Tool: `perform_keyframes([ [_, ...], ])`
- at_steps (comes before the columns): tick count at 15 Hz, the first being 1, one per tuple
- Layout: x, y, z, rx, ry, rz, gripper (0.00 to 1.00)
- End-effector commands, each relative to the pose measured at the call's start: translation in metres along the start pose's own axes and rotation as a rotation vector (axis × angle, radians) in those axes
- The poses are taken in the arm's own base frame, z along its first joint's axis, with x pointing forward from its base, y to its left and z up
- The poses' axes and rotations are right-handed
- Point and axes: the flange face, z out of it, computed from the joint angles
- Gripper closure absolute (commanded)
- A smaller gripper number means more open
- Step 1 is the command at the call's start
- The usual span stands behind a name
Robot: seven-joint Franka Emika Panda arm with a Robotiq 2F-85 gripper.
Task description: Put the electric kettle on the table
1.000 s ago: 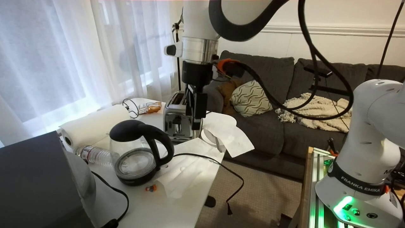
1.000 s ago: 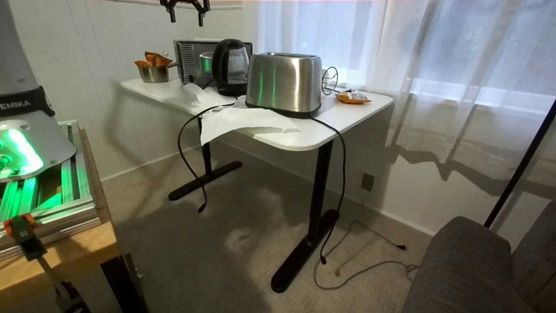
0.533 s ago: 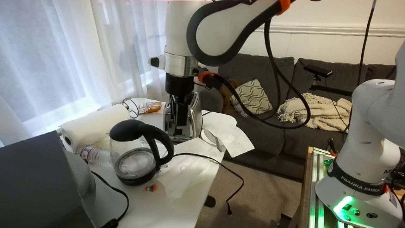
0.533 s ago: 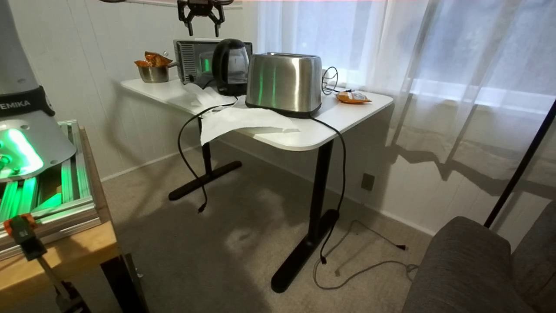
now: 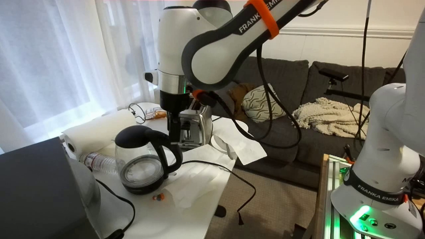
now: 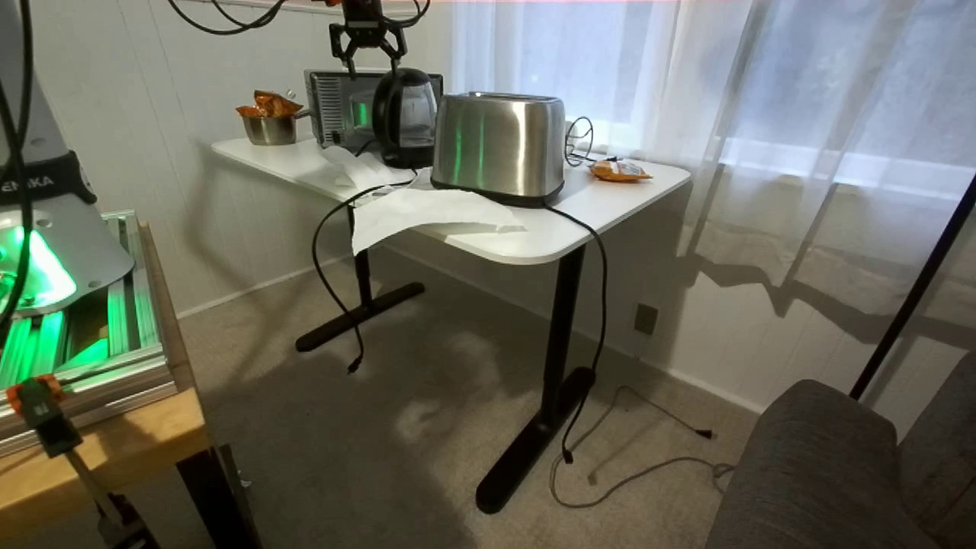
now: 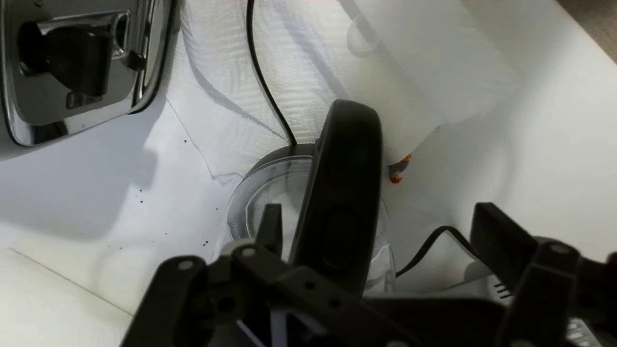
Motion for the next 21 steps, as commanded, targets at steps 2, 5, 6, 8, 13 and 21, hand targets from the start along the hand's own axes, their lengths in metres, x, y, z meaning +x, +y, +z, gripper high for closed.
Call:
perform_keyframes([
  [2, 0.015, 0.005, 0.013, -0.072, -0.008, 0.053, 0.04],
  [5, 0.023, 0.005, 0.018, -0.072, -0.005, 0.083, 0.20],
  [6, 0.026, 0.006, 0.019, -0.076, -0.003, 0.090, 0.34],
  [8, 0.031, 0.007, 0.021, -0.079, 0.004, 0.103, 0.44],
  [13, 0.043, 0.009, 0.028, -0.080, 0.008, 0.138, 0.53],
  [21, 0.056, 0.006, 0.033, -0.083, -0.002, 0.171, 0.80],
])
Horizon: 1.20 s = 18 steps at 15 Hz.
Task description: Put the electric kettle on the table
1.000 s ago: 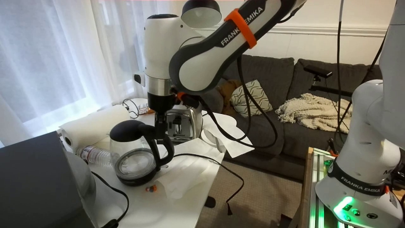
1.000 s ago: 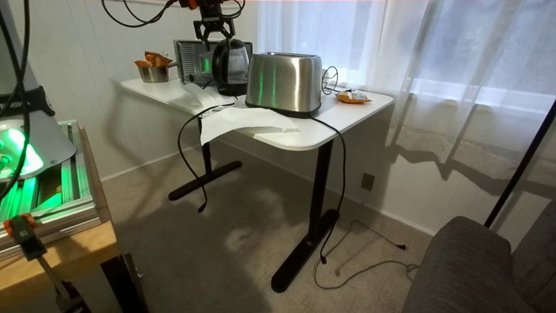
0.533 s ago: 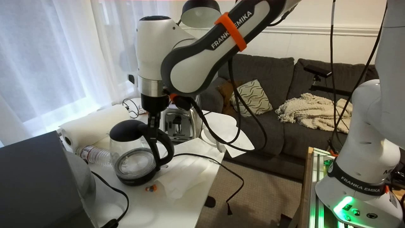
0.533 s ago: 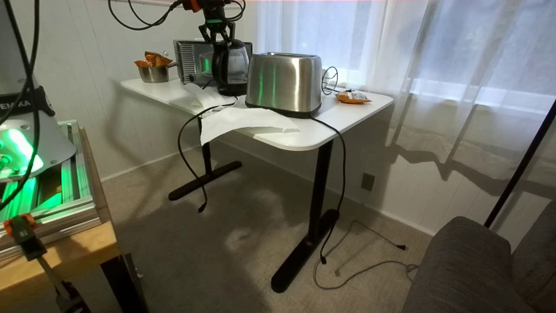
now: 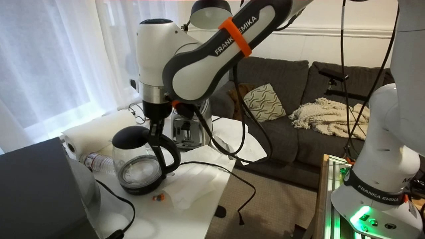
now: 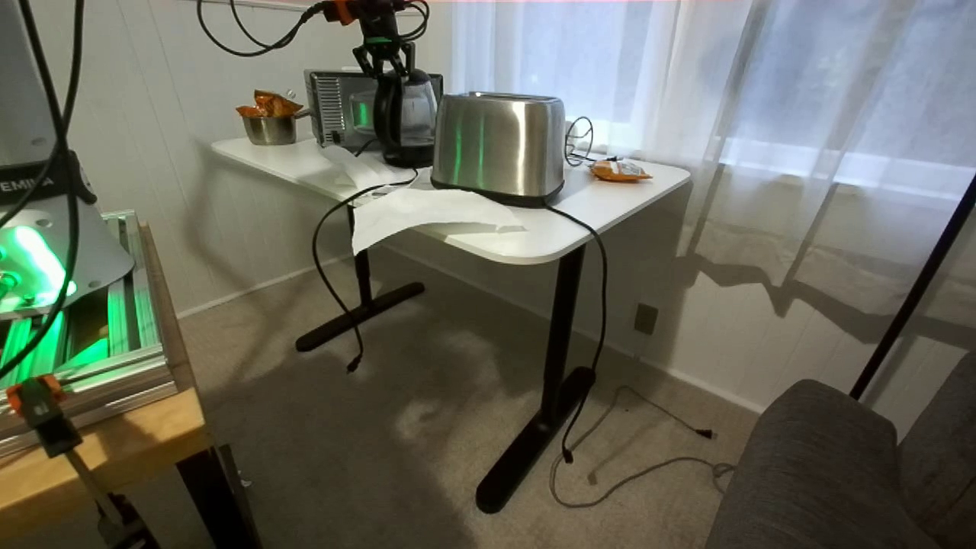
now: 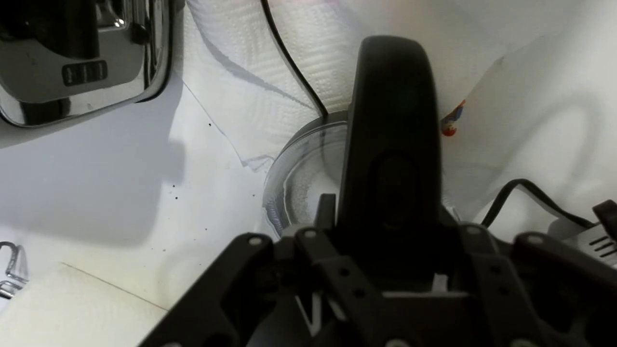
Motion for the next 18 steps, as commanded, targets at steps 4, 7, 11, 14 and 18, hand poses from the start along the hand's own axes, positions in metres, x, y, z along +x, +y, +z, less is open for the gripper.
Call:
perform_keyframes([
  [4, 0.005, -0.001, -0.003, -0.010, -0.011, 0.009, 0.80],
  [7, 0.003, 0.006, -0.013, 0.005, 0.013, 0.026, 0.80],
  [11, 0.004, 0.022, -0.036, 0.013, 0.089, 0.079, 0.80],
  [14, 0.006, 0.036, -0.047, 0.005, 0.142, 0.107, 0.80],
  [18, 0.007, 0.048, -0.059, -0.001, 0.194, 0.131, 0.80],
])
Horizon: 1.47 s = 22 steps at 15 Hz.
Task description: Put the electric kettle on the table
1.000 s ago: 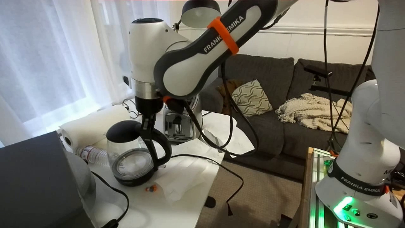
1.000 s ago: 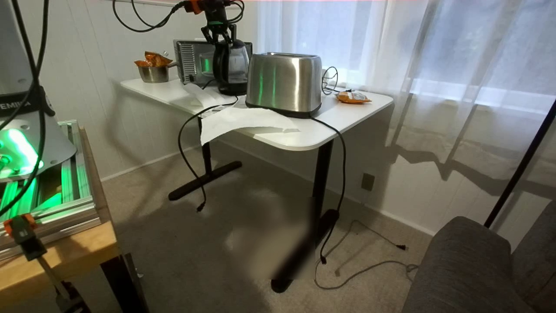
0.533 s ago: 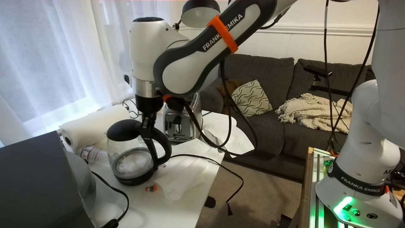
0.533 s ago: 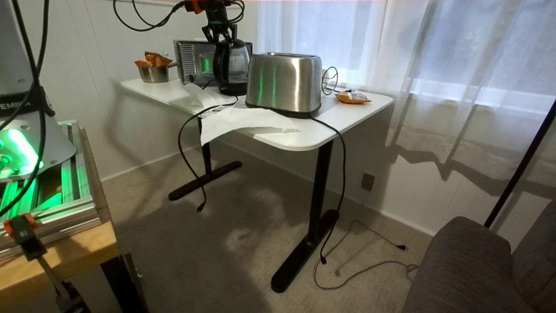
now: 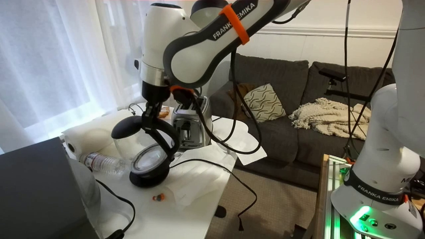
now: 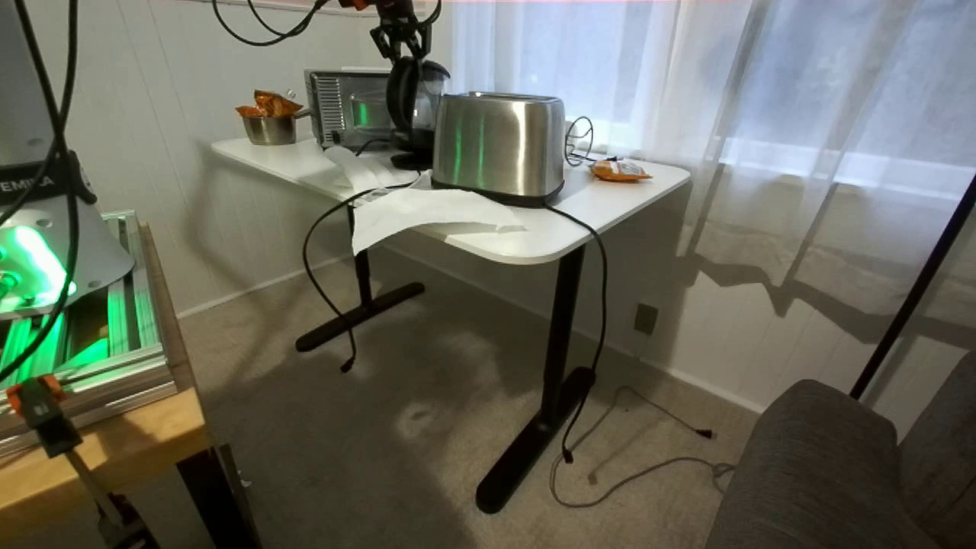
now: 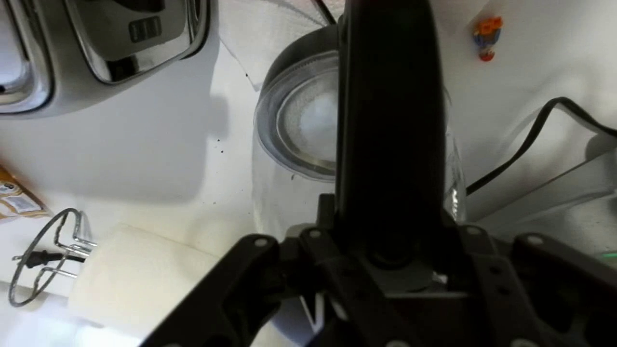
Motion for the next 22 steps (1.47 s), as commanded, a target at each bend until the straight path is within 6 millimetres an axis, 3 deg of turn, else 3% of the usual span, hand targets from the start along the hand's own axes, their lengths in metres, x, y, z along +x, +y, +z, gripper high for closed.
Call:
perform_keyframes([
  [1, 0.005, 0.010, -0.030, 0.001, 0.081, 0.031, 0.80],
  [8, 0.019, 0.037, -0.039, -0.064, 0.251, 0.074, 0.80],
  [12, 0.018, 0.066, -0.032, -0.151, 0.336, 0.132, 0.80],
  [16, 0.014, 0.085, -0.004, -0.171, 0.420, 0.273, 0.80],
  [22, 0.025, 0.070, 0.033, -0.169, 0.524, 0.324, 0.80],
])
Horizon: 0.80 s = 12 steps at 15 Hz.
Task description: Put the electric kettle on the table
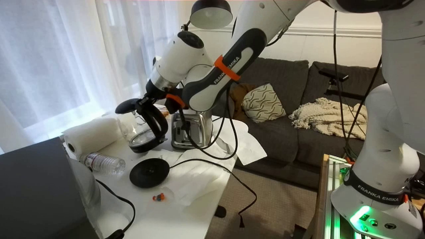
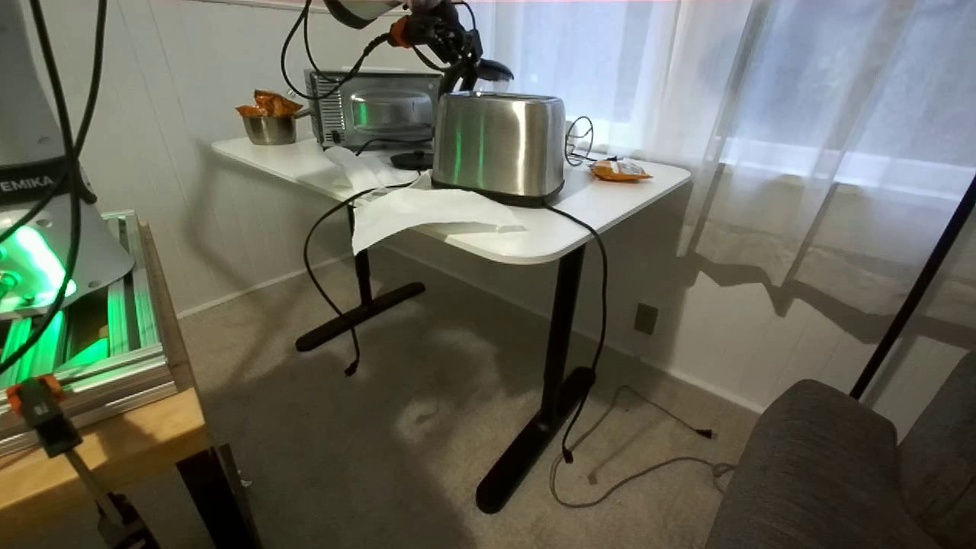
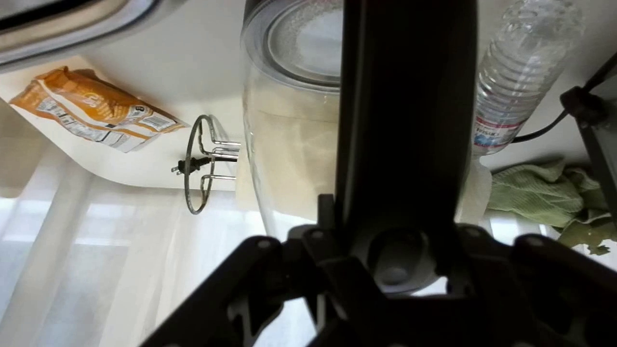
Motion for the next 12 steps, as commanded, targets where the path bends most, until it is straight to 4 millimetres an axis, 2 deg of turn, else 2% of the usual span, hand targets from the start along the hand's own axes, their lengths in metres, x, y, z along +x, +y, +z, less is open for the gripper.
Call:
perform_keyframes([
  [1, 0.020, -0.018, 0.003, -0.004, 0.114, 0.011, 0.80],
  [6, 0.010, -0.038, 0.023, -0.029, 0.131, 0.012, 0.80],
  [12, -0.006, -0.045, 0.038, -0.044, 0.131, 0.005, 0.80],
])
